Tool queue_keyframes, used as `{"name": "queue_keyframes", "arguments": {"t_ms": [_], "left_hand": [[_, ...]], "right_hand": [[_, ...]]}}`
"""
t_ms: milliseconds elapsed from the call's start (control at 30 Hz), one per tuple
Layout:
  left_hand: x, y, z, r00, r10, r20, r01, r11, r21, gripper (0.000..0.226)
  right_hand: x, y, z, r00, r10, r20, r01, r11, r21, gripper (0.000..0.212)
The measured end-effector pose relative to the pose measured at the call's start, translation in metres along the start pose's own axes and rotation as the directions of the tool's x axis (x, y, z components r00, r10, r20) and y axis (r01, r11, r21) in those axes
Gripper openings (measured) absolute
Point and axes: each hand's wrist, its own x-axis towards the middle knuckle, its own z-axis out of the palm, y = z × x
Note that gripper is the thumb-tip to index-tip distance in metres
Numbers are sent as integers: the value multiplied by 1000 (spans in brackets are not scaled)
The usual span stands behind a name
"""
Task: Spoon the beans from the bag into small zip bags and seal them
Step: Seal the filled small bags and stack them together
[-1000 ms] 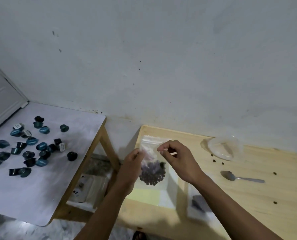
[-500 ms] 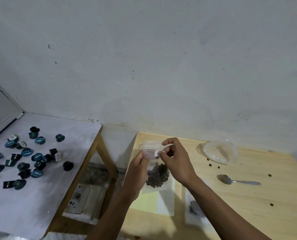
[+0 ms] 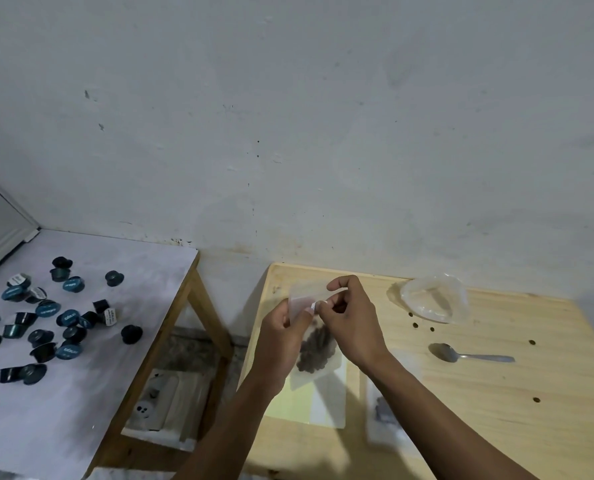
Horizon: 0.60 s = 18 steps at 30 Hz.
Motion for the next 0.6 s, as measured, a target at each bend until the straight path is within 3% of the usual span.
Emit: {"name": "queue_keyframes", "arguments": {"t_ms": [200,400,467,567,600], "left_hand": [[1,2,5,999,16,-37,-15,999,30,6],[3,3,6,999,51,-4,-51,999,1,11],[3,3,6,997,69,-23,-69,997,28,6],[2,7,6,997,67,-30,-65,997,50,17],[2,8,6,998,59,-35,-58,997,46,17]], "right_hand": [[2,2,-4,999,46,-6,-46,999,25,27],[2,3,-8,999,18,-28,-18,1000,-11,30],[0,2,-9,998,33,-51,-35,999,-29,41],[0,7,-12,989,98,-115,-101,995,-22,66],[0,8,-13,985,148,-93,-146,989,30,66]]}}
